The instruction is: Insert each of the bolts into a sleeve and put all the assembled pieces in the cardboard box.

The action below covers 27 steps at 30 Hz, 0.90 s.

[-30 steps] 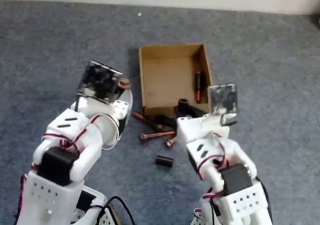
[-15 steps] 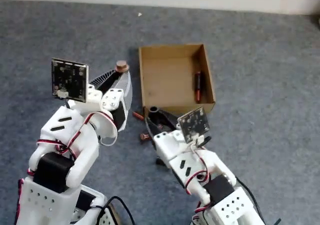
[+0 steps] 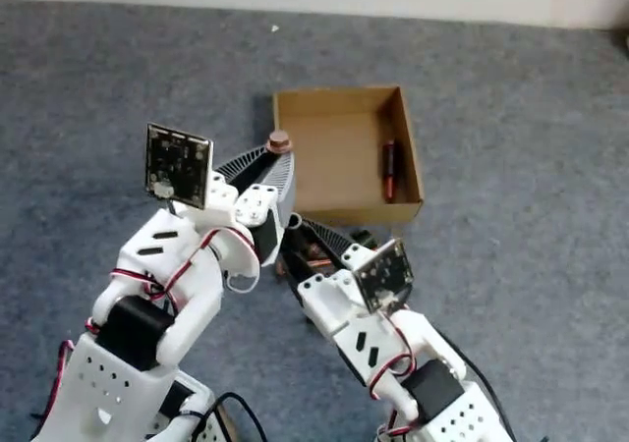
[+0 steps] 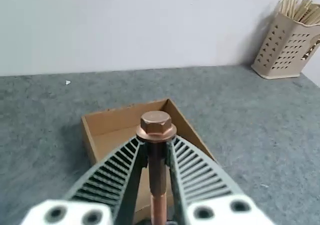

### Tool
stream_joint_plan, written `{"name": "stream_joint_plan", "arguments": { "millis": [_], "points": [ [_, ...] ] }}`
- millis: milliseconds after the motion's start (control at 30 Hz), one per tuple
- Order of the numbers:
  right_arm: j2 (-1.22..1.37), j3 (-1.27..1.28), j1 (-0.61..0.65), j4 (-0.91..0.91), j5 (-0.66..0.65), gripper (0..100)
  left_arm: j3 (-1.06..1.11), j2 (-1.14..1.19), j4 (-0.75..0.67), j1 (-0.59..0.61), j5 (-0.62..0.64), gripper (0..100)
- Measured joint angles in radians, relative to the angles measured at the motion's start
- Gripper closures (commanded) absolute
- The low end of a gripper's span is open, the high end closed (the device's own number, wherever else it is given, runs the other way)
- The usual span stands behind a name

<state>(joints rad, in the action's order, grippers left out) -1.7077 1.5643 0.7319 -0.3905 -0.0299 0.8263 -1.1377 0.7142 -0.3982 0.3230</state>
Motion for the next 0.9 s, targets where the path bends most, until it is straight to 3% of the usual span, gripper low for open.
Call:
{"name": "stream_joint_plan", "arguments": {
  "millis": [900],
  "points": [
    [-0.075, 0.058, -0.026, 0.003, -0.003, 99.4, -0.026, 0.0, 0.02, -0.074, 0.003, 99]
  ]
}}
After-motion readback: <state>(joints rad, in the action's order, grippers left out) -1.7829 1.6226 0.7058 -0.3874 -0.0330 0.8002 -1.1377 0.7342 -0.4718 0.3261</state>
